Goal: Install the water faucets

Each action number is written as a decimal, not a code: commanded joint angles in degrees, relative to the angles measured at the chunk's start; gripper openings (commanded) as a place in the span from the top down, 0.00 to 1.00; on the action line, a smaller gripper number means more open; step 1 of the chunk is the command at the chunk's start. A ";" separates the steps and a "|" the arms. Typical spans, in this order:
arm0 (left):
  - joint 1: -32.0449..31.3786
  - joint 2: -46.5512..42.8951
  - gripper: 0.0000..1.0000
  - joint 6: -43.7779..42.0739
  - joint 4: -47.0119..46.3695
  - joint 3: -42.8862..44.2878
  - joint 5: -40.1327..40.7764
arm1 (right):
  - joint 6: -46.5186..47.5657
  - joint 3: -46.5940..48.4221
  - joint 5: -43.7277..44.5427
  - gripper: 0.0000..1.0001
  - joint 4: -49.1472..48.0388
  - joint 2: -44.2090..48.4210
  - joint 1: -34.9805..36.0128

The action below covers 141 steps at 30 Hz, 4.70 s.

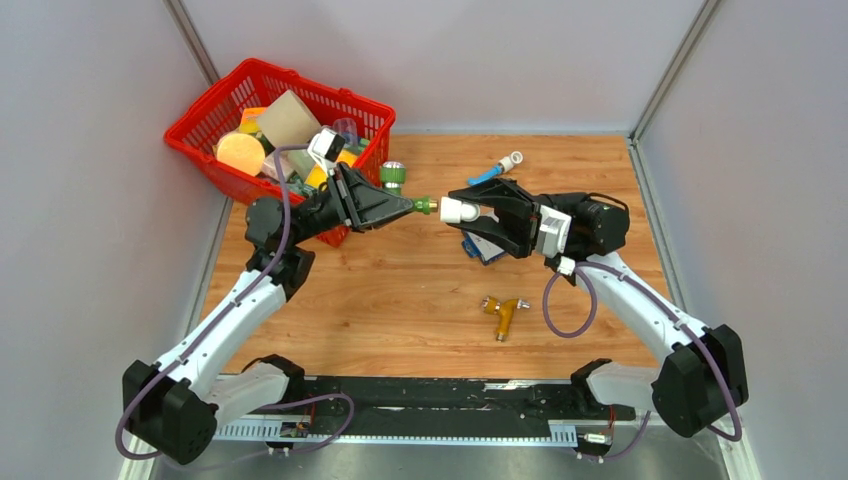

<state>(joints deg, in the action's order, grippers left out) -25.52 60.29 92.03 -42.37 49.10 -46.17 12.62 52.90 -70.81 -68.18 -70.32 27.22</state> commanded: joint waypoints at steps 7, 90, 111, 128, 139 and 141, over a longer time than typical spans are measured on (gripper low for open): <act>-1.11 -2.63 1.00 -6.67 6.93 4.07 0.64 | -1.38 5.28 -4.51 1.00 0.50 -0.52 0.99; -10.34 -7.03 1.00 -27.52 -8.87 -9.11 13.92 | -24.31 6.16 1.72 1.00 -0.72 -4.29 3.36; -11.22 -6.33 1.00 -41.40 -13.20 -11.84 11.81 | -38.12 6.60 7.88 1.00 3.49 -4.12 4.07; -1.29 -6.86 1.00 -41.15 3.70 -1.64 -6.55 | -22.83 6.86 0.76 1.00 13.70 -0.96 3.89; -0.15 -3.17 1.00 -18.31 -16.66 -5.77 -3.14 | -17.90 0.62 -0.39 1.00 -2.66 0.27 3.89; 0.64 -2.20 1.00 -13.64 -20.53 -7.09 -1.48 | -16.76 0.18 -0.21 1.00 -3.97 0.63 3.98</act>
<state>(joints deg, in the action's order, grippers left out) -25.98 56.58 66.61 -50.76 43.57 -49.82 -8.03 53.84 -70.24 -66.11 -71.55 30.68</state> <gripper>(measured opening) 0.373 0.423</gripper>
